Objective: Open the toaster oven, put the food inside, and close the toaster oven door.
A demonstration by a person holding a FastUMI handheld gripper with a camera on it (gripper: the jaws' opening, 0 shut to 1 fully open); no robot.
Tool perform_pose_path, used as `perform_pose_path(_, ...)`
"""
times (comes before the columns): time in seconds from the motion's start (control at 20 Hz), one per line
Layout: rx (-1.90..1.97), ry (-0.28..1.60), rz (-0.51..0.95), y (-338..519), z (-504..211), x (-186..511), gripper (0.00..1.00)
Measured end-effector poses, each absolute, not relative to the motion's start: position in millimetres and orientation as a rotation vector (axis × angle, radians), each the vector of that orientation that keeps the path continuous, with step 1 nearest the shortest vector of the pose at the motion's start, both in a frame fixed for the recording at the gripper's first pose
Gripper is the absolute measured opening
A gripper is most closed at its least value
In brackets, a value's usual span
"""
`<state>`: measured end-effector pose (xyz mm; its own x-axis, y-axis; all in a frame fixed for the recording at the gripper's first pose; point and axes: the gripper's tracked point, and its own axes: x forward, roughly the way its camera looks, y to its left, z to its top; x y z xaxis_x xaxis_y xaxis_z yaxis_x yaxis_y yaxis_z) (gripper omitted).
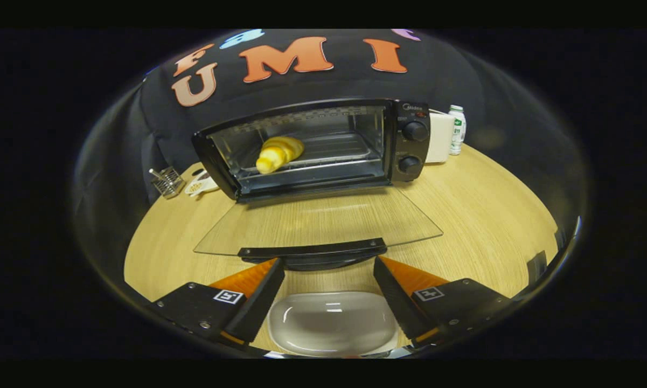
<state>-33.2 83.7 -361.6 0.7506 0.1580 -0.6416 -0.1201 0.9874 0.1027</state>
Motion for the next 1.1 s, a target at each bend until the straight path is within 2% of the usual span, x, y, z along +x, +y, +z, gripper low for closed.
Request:
perform_pose_path(0.6,0.214,0.514,0.198,96,-274,29,0.99)
perform_pose_path(1.1,0.155,0.405,0.174,100,-212,84,0.99)
